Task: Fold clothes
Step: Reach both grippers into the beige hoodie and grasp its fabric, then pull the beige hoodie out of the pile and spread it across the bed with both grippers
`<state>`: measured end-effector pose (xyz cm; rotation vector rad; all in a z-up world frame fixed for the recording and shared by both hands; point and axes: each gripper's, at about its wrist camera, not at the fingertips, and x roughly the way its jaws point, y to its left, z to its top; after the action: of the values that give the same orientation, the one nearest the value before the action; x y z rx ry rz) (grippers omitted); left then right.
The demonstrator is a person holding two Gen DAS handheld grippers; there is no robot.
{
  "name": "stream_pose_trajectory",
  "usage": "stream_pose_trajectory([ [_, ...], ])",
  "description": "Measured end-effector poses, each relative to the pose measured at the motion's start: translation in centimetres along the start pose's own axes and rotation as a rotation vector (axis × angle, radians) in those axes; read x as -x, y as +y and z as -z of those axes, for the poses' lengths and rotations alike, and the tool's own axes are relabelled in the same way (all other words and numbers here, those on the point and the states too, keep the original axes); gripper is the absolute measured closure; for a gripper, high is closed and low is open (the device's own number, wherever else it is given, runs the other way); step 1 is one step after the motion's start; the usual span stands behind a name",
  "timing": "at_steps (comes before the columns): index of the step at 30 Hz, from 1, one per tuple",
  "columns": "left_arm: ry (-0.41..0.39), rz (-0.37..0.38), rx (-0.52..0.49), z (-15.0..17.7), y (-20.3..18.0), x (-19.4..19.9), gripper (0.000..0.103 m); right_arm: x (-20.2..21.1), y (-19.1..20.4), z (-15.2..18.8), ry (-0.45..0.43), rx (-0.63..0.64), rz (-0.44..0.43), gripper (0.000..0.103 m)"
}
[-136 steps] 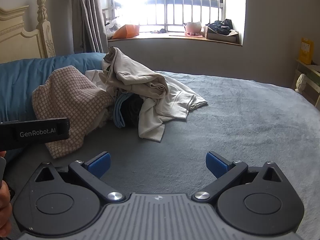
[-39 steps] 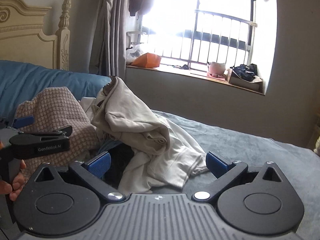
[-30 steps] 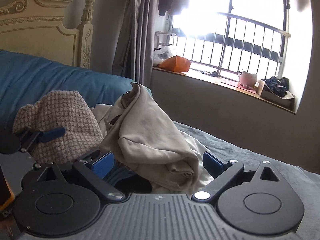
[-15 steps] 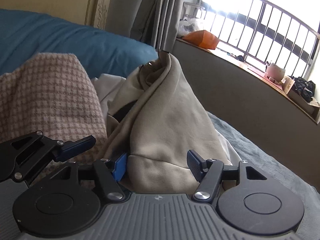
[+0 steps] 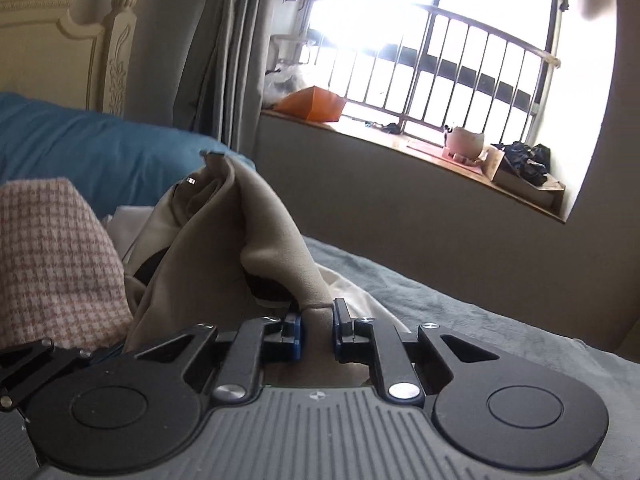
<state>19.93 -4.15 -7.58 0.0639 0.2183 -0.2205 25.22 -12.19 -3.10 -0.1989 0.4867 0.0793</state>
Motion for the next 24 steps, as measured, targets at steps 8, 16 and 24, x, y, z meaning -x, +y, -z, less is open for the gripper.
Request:
stream_pose_trajectory([
  [8, -0.125, 0.171, -0.069, -2.6, -2.7, 8.8, 0.097, 12.3, -5.4, 2.5, -0.106, -0.166, 0.020, 0.089],
  [16, -0.130, 0.465, -0.044, -3.5, -5.7, 20.4, 0.097, 28.4, -12.3, 7.8, -0.158, -0.318, 0.070, 0.089],
  [24, 0.136, 0.772, -0.094, 2.5, -8.1, 27.2, 0.096, 43.3, -17.3, 17.8, -0.081, -0.499, 0.162, 0.090],
])
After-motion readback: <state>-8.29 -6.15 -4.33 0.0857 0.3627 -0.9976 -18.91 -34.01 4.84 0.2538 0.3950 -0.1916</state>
